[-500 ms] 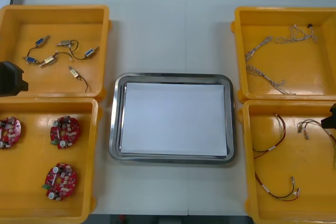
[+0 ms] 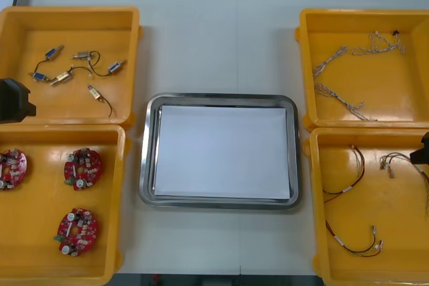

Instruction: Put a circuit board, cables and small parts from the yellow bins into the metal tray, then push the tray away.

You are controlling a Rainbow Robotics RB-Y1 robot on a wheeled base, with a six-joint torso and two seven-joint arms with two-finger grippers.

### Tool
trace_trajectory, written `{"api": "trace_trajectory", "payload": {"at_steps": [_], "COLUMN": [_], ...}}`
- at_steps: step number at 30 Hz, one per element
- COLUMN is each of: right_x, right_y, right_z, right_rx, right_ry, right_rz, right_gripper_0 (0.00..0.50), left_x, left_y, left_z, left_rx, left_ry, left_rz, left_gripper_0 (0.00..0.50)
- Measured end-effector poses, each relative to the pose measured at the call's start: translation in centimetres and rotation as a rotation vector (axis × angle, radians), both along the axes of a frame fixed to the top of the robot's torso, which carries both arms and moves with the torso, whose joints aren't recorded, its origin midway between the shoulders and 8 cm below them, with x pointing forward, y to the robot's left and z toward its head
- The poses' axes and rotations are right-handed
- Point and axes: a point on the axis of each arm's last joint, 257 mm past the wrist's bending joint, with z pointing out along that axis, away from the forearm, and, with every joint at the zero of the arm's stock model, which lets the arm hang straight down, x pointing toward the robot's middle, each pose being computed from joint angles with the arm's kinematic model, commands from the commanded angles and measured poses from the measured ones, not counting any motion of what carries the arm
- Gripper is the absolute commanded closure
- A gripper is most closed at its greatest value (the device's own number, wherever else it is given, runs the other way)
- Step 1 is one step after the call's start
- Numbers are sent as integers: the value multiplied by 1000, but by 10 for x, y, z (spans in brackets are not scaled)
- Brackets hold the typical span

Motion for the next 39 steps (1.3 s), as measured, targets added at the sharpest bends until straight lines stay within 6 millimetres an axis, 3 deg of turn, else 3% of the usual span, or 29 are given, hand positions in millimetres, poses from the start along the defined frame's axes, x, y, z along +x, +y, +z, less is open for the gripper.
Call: {"api": "trace_trajectory", "payload": {"at_steps": [39], "right_x": [0], "right_y": [0], "right_z": [0], "right_rx": [0], "right_ry": [0], "right_rz": [0], "right_gripper_0": [0], "left_x": [0], "left_y": [0], "left_z": [0], "left_rx": [0], "left_ry": [0], "left_rz": [0], "left_gripper_0": [0]}}
